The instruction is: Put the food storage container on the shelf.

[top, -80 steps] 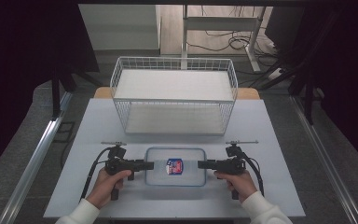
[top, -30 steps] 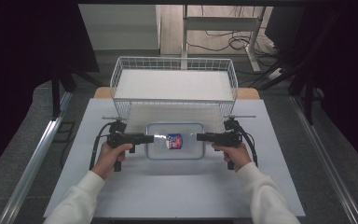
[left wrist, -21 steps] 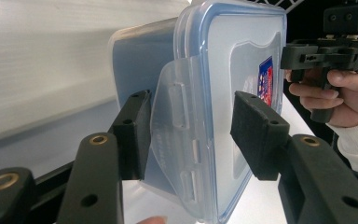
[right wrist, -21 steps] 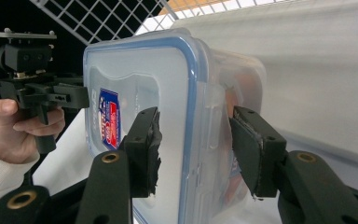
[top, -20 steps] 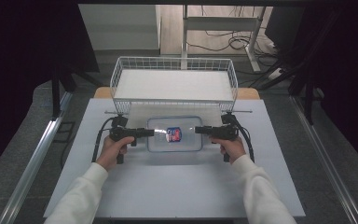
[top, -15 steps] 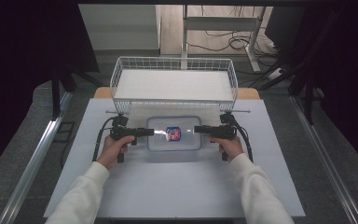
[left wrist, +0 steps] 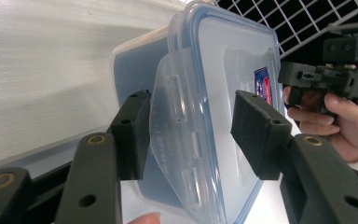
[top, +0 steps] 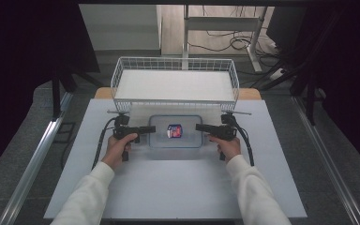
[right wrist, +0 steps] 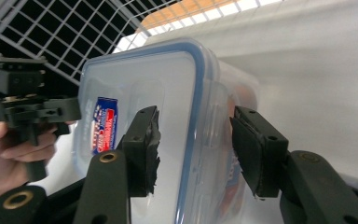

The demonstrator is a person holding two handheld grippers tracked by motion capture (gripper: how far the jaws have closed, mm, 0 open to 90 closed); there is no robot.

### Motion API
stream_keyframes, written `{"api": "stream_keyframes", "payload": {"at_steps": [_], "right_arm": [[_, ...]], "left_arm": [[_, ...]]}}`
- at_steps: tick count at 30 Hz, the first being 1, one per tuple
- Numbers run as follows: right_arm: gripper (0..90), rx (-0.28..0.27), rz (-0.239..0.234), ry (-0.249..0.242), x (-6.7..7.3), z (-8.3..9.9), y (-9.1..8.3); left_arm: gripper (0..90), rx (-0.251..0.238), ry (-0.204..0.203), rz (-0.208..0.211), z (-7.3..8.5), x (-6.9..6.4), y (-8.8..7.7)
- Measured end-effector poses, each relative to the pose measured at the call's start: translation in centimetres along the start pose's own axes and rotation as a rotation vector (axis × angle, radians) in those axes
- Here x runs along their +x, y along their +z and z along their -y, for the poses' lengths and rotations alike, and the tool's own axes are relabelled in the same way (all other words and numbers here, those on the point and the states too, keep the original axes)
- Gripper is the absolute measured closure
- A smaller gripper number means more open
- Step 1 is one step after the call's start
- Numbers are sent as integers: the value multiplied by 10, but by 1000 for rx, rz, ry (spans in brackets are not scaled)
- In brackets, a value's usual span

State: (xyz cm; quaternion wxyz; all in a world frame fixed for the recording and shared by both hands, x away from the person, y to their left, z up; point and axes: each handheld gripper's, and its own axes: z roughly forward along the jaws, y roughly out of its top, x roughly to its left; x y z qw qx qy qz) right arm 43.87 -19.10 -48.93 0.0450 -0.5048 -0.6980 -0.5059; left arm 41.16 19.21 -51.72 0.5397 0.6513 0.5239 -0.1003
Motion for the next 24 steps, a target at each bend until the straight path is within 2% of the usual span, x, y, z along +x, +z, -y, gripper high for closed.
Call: {"api": "stream_keyframes", "payload": {"at_steps": [3,6,7,10,11,12,13,15,17,20,24], "right_arm": [[507,-10,48,-37,5,1,3],[492,-22,64,-34,7,3,4],[480,-28,70,-32,8,3,4],[414,-37,105,-62,14,6,3],[396,-46,123,-83,17,6,2],[396,-46,123,-83,17,6,2],[381,-56,147,-142,27,9,-4],[372,-67,166,-226,37,13,-13],[365,-61,175,-310,47,18,-22],[364,-26,179,-403,58,27,-36],[426,19,177,-504,68,43,-47]], "left_arm": [[472,-5,-4,-10,0,3,2],[468,-10,10,-17,0,3,2],[453,-16,2,-30,1,0,2],[365,-8,38,-86,2,-6,0],[350,-11,67,-110,3,-8,-3],[336,-11,67,-110,3,-8,-3],[314,-23,104,-138,6,-13,-11],[293,-29,134,-169,11,-20,-20],[284,-31,172,-179,18,-28,-30],[276,-10,240,-186,32,-44,-44],[274,-4,308,-188,53,-63,-61]]}}
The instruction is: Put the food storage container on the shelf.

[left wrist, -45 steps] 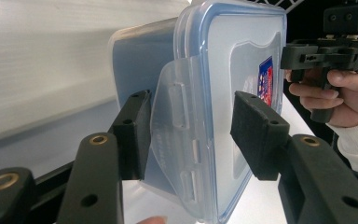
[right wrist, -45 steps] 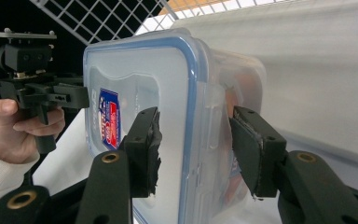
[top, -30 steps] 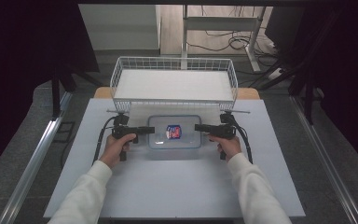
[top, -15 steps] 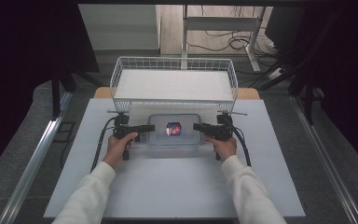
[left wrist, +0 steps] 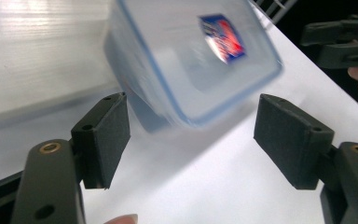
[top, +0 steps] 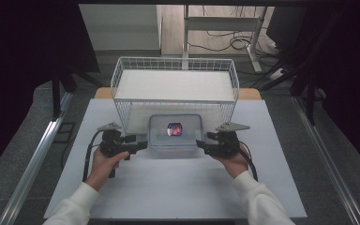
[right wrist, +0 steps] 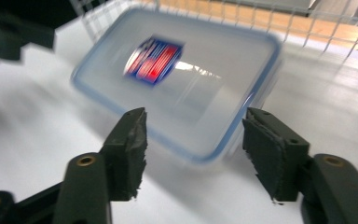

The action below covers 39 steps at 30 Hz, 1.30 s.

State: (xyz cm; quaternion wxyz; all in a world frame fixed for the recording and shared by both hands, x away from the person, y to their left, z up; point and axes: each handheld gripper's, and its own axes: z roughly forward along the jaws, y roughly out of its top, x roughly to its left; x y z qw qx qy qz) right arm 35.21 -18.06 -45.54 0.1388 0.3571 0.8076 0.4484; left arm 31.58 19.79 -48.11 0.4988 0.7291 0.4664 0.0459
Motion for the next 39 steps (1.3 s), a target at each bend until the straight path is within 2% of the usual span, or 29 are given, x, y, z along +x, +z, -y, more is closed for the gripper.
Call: {"api": "stream_keyframes", "payload": {"at_steps": [4,5,6,8,9,12,13,14,16,19,22,24,25,29,33,36,39], "right_arm": [[530,37,-17,-65,13,11,-7],[566,40,-26,-74,16,15,-8],[612,48,-39,-76,19,18,-8],[644,60,-50,-81,21,21,-6],[720,103,-57,-112,28,24,0],[780,128,-57,-139,34,25,7],[836,160,-41,-181,41,26,16],[836,160,-41,-181,41,26,16],[882,199,-35,-228,50,27,31],[884,213,-33,-246,54,26,40],[885,227,-21,-272,61,23,59],[885,230,-21,-275,62,23,63],[885,235,-19,-274,64,20,72],[885,244,-1,-288,66,15,87],[885,241,8,-261,62,13,98],[886,256,7,-265,62,12,104],[886,245,12,-265,62,9,106]], "left_arm": [[271,33,80,-21,17,-20,-14],[268,33,80,-21,17,-20,-14],[267,54,118,-38,27,-29,-18],[267,69,133,-41,33,-34,-20],[266,85,146,-46,40,-41,-23],[267,103,159,-49,48,-47,-26],[267,117,176,-57,53,-51,-29],[269,117,176,-57,53,-51,-29],[269,127,195,-68,58,-54,-31],[271,134,200,-72,60,-54,-32],[271,144,217,-72,61,-55,-30],[271,144,219,-73,61,-55,-30],[271,144,221,-74,61,-55,-30],[271,139,219,-78,61,-55,-31],[271,139,214,-71,61,-55,-31],[271,140,205,-69,62,-54,-31],[271,135,206,-68,61,-53,-32]]}}
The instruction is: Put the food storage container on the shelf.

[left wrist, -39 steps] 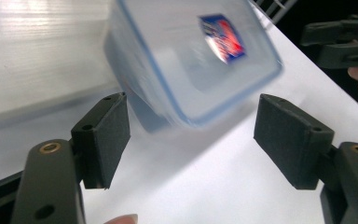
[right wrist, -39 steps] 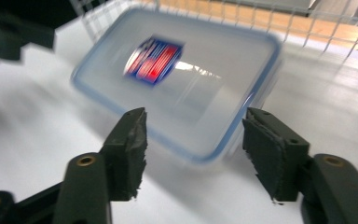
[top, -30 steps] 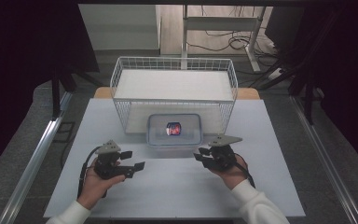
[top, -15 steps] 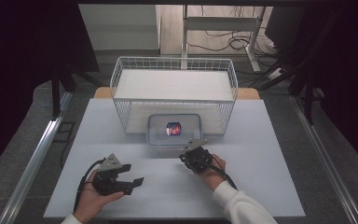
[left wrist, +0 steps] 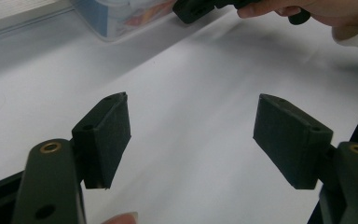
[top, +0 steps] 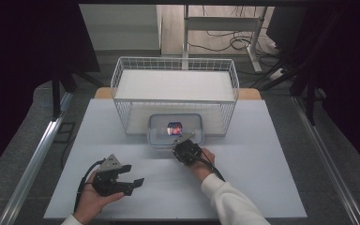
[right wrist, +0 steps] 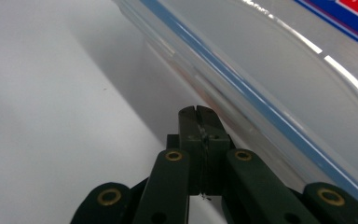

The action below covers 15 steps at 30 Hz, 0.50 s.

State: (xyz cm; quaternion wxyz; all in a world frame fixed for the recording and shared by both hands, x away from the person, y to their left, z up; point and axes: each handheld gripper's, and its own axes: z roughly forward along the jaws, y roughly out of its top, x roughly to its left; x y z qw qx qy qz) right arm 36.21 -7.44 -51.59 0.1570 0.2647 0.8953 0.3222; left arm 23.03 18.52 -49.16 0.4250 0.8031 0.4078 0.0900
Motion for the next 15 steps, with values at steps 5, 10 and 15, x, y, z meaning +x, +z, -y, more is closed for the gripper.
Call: {"api": "stream_keyframes", "payload": {"at_steps": [5,10,15], "right_arm": [[886,-43,-3,39,-7,-8,-5],[886,-42,15,70,-12,-13,-3],[887,-45,21,88,-16,-16,0]], "left_arm": [[272,1,-4,-5,0,1,0],[272,-2,-2,-5,0,2,-1],[272,-2,-2,-4,0,3,-1]]}}
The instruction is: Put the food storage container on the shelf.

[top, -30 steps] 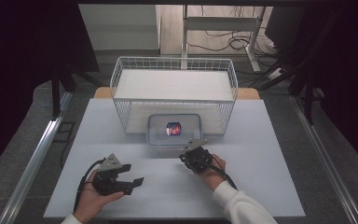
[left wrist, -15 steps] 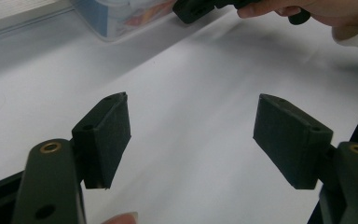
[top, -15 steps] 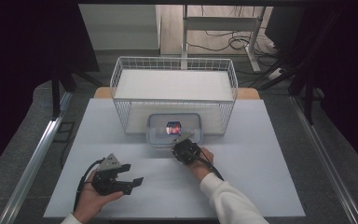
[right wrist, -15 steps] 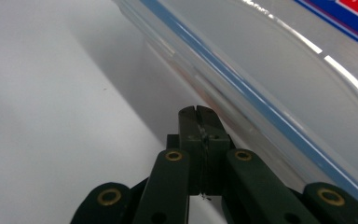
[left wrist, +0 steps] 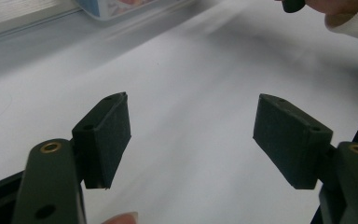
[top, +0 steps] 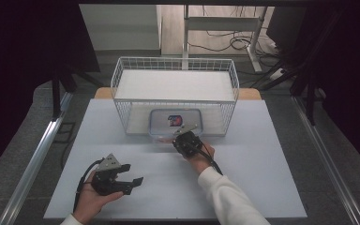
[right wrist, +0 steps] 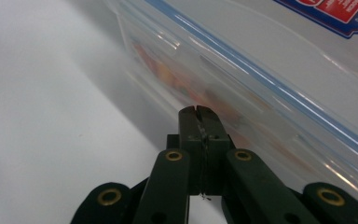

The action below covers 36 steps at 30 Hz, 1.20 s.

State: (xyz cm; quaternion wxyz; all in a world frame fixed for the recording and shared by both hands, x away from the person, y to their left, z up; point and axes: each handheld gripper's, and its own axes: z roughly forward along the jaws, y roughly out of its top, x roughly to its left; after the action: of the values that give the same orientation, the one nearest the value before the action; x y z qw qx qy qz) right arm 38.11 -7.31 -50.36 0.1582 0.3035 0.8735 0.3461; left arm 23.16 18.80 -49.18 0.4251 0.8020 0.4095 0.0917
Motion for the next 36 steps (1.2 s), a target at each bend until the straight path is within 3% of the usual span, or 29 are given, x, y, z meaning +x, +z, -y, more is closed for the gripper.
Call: {"api": "stream_keyframes", "payload": {"at_steps": [6,23,32,36], "right_arm": [[886,6,18,10,-5,-7,8],[886,-6,58,104,-30,-24,28],[886,-5,60,106,-31,-28,33],[886,-6,56,95,-31,-28,25]], "left_arm": [[272,0,-4,0,0,2,0],[272,-5,-16,9,0,5,0],[272,-8,-18,8,-1,6,-1],[271,-14,-18,3,1,5,-4]]}}
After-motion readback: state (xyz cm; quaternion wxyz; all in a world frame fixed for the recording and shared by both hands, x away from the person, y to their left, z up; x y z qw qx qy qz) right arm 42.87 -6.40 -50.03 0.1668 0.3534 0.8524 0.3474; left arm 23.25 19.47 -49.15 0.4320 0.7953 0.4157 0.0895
